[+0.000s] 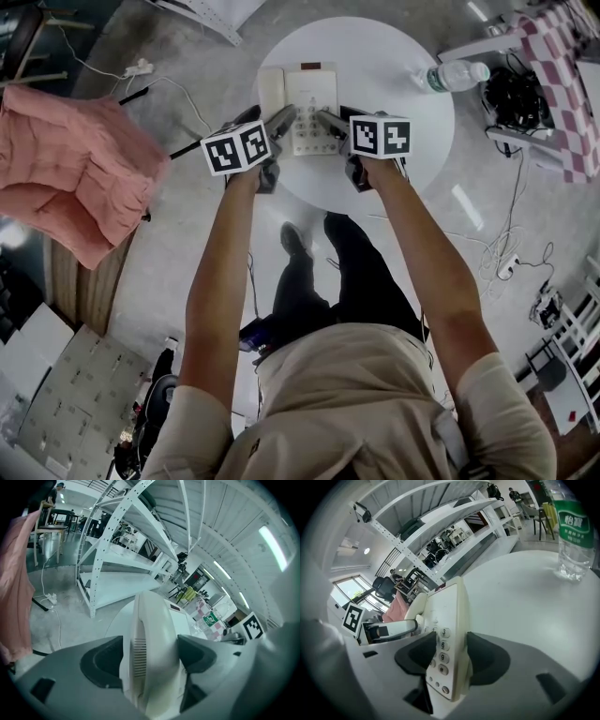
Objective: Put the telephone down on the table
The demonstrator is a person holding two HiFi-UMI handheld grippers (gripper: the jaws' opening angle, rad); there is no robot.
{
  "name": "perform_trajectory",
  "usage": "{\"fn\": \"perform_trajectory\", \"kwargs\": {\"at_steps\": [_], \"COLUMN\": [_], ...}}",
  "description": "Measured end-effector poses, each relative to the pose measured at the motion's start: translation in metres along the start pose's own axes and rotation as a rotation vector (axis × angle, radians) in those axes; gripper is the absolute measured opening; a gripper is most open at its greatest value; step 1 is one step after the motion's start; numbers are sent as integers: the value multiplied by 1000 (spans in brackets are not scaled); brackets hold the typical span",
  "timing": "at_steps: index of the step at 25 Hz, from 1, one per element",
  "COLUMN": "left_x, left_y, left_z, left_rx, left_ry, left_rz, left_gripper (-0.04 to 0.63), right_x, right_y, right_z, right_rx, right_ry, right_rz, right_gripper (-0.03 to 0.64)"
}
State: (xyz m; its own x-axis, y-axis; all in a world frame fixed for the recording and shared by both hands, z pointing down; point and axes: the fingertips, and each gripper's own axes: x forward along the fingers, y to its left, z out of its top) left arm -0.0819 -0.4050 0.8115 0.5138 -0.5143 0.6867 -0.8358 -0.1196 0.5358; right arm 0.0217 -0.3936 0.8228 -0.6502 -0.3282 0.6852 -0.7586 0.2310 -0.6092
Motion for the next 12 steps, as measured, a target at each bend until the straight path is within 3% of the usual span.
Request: {"fn": "perform_trajectory", "kwargs": {"at_steps": [7, 12], "left_x": [-30, -63], "left_y": [1, -6], "left_z": [15, 31], "left_rx": [40, 59], "left_ry": [-18, -61], "left_rz": [58, 53], "left_gripper": [339, 339], "right_x": [-16, -43], "right_y": [3, 5], "right_z": [11, 27], "right_rx": [-3, -13], "right_ry": [-44, -102], "right_rz": [-80, -146], "right_gripper": [189, 189]}}
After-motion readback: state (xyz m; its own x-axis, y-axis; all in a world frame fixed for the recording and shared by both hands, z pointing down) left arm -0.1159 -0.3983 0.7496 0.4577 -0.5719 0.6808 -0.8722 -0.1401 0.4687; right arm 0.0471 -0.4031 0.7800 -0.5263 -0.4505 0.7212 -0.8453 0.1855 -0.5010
